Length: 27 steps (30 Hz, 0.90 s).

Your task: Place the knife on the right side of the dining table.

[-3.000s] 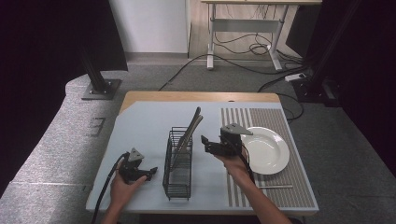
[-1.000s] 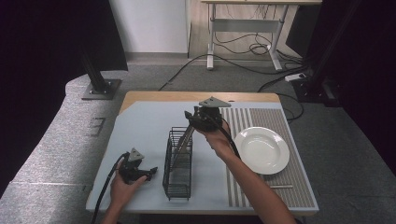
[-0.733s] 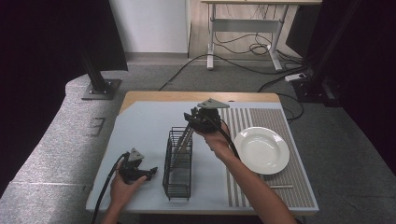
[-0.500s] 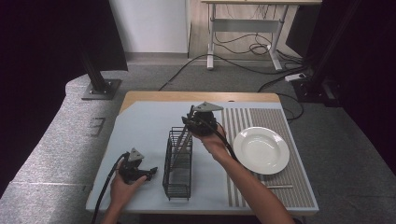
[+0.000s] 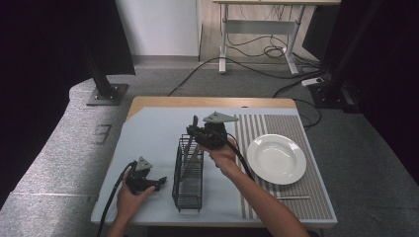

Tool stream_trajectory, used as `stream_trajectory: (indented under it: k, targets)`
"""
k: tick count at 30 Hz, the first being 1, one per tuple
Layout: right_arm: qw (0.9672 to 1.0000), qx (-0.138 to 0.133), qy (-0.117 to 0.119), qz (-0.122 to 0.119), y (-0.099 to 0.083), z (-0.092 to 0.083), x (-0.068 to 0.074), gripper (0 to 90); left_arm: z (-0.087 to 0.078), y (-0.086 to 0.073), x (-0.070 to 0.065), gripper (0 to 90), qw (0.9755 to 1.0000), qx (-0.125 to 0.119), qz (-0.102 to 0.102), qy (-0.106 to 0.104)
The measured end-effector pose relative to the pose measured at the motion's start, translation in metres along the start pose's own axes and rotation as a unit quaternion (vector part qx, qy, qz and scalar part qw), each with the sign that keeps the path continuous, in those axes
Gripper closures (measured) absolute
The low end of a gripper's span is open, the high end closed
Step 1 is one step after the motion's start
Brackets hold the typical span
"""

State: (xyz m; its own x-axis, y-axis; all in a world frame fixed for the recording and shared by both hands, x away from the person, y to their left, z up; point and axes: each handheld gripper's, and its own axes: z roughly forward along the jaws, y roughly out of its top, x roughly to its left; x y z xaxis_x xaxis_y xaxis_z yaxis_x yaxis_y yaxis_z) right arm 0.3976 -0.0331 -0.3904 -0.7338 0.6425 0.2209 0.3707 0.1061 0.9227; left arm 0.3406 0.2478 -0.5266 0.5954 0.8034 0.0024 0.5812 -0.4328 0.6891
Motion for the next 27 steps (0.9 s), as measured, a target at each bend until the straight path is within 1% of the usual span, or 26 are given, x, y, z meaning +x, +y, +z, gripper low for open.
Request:
stream_trajectory:
  k: [1,2,3,4,6,10,13,15,17,19,20,22,23,25,26,27]
  targets:
    - [1.0,-0.006,0.001,-0.005,0.001,-0.002,0.002,83.2,0.0,0.0,0.0,15.0,1.0,0.0,0.0,0.0]
    - [0.9997,-0.012,-0.008,-0.02,0.002,-0.004,0.005,83.2,0.0,0.0,0.0,15.0,1.0,0.0,0.0,0.0]
    - [0.9993,-0.019,-0.013,-0.029,0.004,-0.006,0.007,83.2,0.0,0.0,0.0,15.0,1.0,0.0,0.0,0.0]
    - [0.9992,-0.024,-0.012,-0.03,0.005,-0.007,0.007,83.2,0.0,0.0,0.0,15.0,1.0,0.0,0.0,0.0]
    - [0.9989,-0.04,-0.006,-0.022,0.01,-0.015,0.006,83.3,0.0,0.0,0.0,15.0,1.0,0.0,0.0,0.0]
    - [0.9973,-0.069,-0.011,-0.024,0.021,-0.032,0.004,83.3,0.0,0.0,0.0,15.0,1.0,0.0,0.0,-0.001]
    - [0.995,-0.097,-0.016,-0.02,0.033,-0.052,0.0,83.3,0.0,0.0,0.0,15.0,1.0,0.0,0.0,0.0]
    - [0.9931,-0.113,-0.026,-0.019,0.039,-0.063,-0.002,83.3,0.0,0.0,0.0,15.0,1.0,0.0,0.0,0.0]
    - [0.9901,-0.133,-0.04,-0.015,0.047,-0.078,-0.006,83.3,0.0,0.0,0.0,15.0,1.0,0.0,0.0,0.0]
    - [0.9885,-0.144,-0.045,-0.012,0.051,-0.089,-0.01,83.3,0.0,0.0,0.0,15.0,1.0,0.0,0.0,0.0]
    - [0.9868,-0.154,-0.049,-0.008,0.054,-0.096,-0.013,83.3,0.0,0.0,0.0,15.0,1.0,0.0,0.0,0.0]
    - [0.9846,-0.167,-0.051,-0.002,0.057,-0.106,-0.018,83.3,0.0,0.0,0.0,15.0,1.0,0.0,0.0,0.0]
    - [0.9824,-0.179,-0.054,0.002,0.06,-0.114,-0.022,83.3,0.0,0.0,0.0,15.0,1.0,0.0,0.0,0.0]
    - [0.9807,-0.187,-0.057,0.007,0.062,-0.121,-0.025,83.3,0.0,0.0,0.0,15.0,1.0,0.0,0.0,0.0]
    - [0.9797,-0.19,-0.064,0.006,0.063,-0.126,-0.028,83.3,0.0,0.0,0.0,15.0,1.0,0.0,0.0,0.0]
    - [0.978,-0.197,-0.068,0.007,0.064,-0.13,-0.03,83.3,0.0,0.0,0.0,15.0,1.0,0.0,0.0,0.0]
